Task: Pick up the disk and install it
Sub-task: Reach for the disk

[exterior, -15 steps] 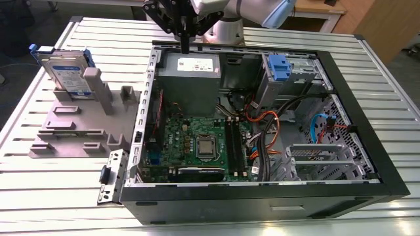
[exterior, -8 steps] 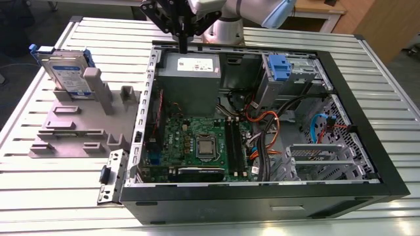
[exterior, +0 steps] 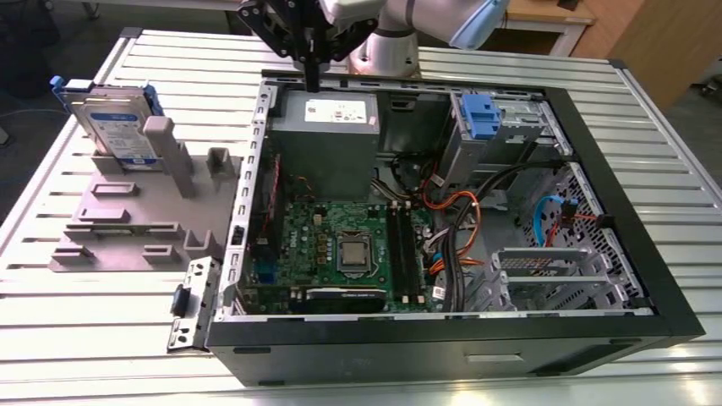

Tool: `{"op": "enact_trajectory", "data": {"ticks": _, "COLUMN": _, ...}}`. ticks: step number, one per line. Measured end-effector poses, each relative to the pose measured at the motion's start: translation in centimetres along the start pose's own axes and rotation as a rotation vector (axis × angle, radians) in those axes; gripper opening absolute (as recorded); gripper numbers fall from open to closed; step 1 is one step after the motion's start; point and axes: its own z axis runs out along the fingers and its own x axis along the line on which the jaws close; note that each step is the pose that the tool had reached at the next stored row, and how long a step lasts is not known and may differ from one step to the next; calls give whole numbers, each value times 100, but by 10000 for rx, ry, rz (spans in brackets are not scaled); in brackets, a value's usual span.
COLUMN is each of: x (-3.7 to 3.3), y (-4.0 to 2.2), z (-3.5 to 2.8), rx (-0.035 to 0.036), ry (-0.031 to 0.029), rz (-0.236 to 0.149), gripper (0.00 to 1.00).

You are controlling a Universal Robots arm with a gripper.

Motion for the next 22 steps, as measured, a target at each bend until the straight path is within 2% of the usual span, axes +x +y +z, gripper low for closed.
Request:
{"op": "enact_trajectory", "data": {"ticks": 13, "x": 51, "y": -4, "z": 1, "rx": 0, "ry": 4, "rz": 1, "gripper": 11}}
{"op": "enact_trajectory", "data": {"ticks": 14, "x": 103, "y": -8, "z": 0, "rx": 0, "ry": 4, "rz": 0, "gripper": 11}}
{"op": "enact_trajectory", "data": {"ticks": 22, "x": 109, "y": -8, "z": 0, "rx": 0, "ry": 4, "rz": 0, "gripper": 11}}
